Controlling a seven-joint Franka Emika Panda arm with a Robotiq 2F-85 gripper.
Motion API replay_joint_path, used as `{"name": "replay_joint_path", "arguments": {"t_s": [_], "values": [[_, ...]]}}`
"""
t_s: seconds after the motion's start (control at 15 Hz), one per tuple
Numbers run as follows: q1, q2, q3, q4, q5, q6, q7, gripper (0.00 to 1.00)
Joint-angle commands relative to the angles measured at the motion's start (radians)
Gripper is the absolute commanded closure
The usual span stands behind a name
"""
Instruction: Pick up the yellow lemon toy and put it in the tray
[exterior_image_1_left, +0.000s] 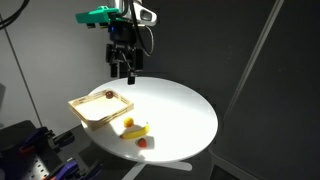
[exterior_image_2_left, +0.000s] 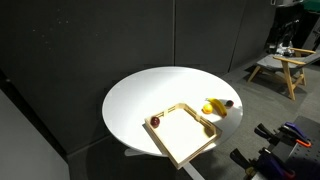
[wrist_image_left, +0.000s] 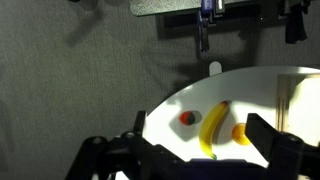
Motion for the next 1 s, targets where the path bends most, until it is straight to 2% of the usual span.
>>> {"name": "replay_joint_path", "arguments": {"t_s": [0.0, 0.47, 0.93], "values": [[0.014, 0.031, -0.002, 0.013, 0.002, 0.051, 0.006, 0.00], [0.057, 0.153, 0.002, 0.050, 0.061, 0.250, -0.011, 0.00], [0.095, 0.294, 0.006, 0.100, 0.207, 0.410, -0.096, 0.00]]}}
